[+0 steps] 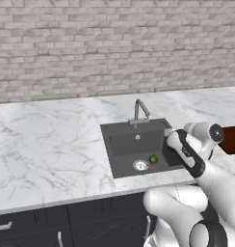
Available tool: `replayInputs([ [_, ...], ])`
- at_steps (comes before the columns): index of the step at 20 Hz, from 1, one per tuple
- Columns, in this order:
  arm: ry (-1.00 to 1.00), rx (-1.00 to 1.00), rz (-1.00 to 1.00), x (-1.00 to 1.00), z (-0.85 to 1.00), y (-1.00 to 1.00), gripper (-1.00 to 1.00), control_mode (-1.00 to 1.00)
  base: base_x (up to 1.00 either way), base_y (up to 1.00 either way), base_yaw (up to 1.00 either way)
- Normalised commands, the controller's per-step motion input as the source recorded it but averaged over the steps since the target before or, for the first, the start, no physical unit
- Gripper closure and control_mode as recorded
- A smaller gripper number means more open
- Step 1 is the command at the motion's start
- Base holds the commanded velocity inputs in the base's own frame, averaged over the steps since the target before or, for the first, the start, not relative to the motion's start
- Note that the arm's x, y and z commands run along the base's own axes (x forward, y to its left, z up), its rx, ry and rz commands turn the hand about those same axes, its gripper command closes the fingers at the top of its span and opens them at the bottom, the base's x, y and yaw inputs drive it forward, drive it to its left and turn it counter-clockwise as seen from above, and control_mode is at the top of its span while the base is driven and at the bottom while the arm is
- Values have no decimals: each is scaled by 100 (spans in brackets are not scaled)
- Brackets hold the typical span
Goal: Pick up all produce items and place them in the sink. Turn on the sink faucet to wash them. Then turn the sink off and put them in the tray.
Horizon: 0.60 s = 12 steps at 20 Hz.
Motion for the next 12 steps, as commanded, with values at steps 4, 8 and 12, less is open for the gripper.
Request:
replayInputs([
  [4, 0, 1, 5, 35, 0, -4, -100, -100, 0, 0, 0],
  [8, 0, 2, 12, 38, 0, -23, -100, -100, 0, 0, 0],
  [12, 0, 2, 16, 30, 0, -25, -100, -100, 0, 0, 0],
])
